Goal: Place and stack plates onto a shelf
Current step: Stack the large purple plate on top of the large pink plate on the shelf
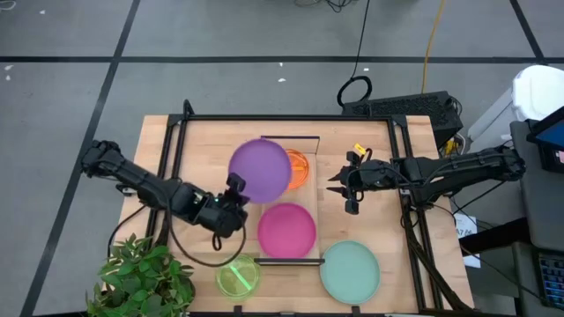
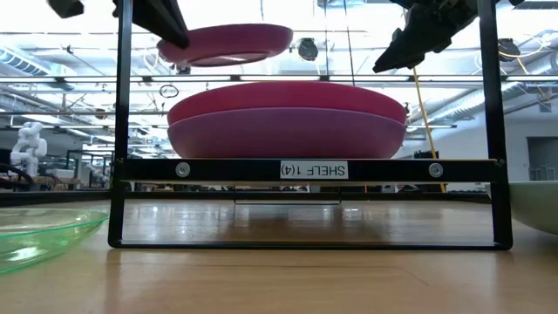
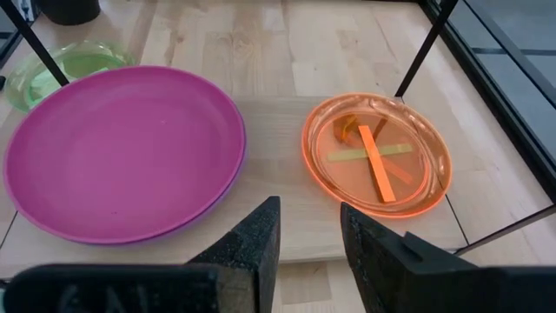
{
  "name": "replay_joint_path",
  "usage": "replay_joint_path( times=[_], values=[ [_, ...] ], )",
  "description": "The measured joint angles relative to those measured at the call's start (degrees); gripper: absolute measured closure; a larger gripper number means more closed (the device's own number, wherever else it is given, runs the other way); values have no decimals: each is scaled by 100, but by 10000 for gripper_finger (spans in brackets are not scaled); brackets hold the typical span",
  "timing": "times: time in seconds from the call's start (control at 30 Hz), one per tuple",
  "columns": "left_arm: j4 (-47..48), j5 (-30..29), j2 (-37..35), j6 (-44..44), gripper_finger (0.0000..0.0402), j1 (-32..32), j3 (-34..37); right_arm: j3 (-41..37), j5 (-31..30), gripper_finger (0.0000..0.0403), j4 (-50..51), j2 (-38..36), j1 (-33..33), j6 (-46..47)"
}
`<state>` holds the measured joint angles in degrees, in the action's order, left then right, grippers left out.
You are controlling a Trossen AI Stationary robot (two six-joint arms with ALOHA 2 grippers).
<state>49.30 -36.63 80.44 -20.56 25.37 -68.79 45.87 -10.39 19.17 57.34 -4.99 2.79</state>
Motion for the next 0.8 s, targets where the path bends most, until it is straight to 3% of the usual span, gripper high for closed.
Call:
replay_joint_path(
  times=[0.13,0.5,0.8],
  values=[
    [-7,365,0,-445,379,233,0,0,0,298,-1,0,0,0],
    [-530,2226,0,-2554,378,428,0,0,-11,298,-107,0,2,0],
    [-965,2650,299,-3364,378,128,0,0,-17,298,-92,0,2,0]
  ],
)
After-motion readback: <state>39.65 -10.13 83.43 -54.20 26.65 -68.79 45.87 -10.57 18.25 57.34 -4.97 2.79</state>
